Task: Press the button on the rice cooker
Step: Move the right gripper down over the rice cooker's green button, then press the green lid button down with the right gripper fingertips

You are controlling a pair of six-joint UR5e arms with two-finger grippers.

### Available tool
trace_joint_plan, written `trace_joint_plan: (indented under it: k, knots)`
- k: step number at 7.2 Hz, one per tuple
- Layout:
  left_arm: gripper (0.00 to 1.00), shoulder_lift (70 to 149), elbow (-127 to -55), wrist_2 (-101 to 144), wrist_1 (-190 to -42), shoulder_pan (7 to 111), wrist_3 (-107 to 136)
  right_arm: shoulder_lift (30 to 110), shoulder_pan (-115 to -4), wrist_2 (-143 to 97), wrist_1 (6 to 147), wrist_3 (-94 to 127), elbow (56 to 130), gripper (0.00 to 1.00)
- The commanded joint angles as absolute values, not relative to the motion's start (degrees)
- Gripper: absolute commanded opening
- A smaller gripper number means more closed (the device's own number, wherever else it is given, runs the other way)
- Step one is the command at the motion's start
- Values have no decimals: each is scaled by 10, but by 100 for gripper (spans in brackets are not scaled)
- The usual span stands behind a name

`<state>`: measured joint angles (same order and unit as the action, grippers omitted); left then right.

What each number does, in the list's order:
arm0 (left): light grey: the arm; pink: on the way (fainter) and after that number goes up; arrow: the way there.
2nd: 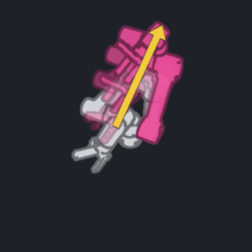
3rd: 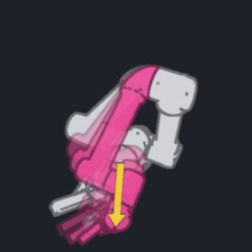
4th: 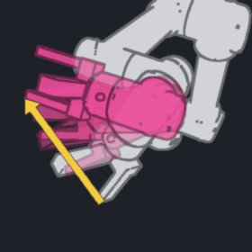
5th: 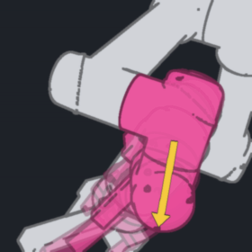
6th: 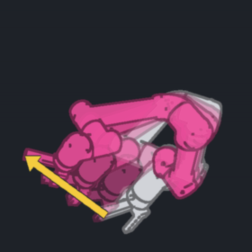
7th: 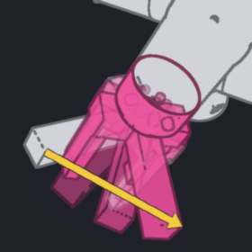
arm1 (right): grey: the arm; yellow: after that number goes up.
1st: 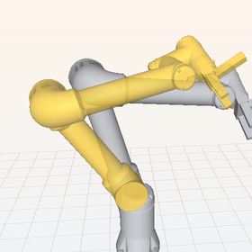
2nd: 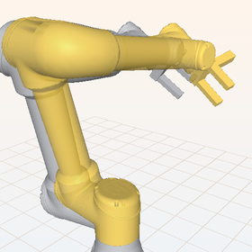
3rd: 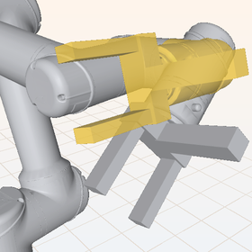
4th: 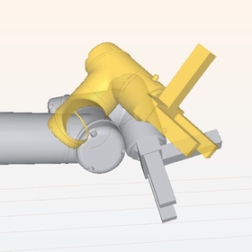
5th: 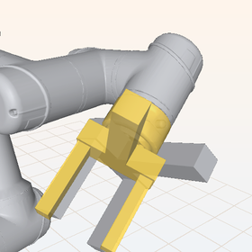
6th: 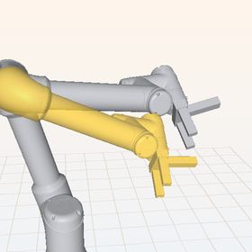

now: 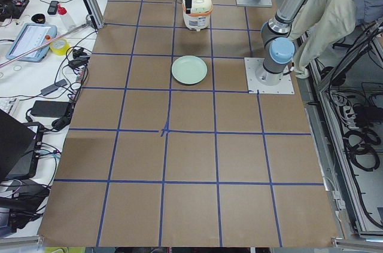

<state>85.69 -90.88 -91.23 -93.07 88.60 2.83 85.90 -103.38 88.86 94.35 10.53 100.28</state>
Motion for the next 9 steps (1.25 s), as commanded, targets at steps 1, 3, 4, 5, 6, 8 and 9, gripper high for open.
trace_joint_plan:
  k: [1, 3, 4, 5, 6, 8, 9]
  knots:
    - [100, 857, -909, -912, -931, 886, 29, 854, -1035, 886, 955, 106, 1006, 2]
    - [100, 857, -909, -912, -931, 886, 28, 854, -1035, 888, 974, 105, 1019, 2]
    - [100, 857, -909, -912, -931, 886, 29, 854, -1035, 887, 976, 105, 1022, 2]
    - [100, 857, -909, -912, -931, 886, 28, 854, -1035, 888, 976, 105, 1024, 2]
    - [100, 857, -909, -912, -931, 886, 28, 854, -1035, 889, 976, 105, 1025, 2]
    - [100, 857, -909, -912, -931, 886, 28, 854, -1037, 888, 976, 106, 1024, 3]
    - [100, 857, -909, -912, -931, 886, 29, 854, -1037, 887, 976, 105, 1024, 4]
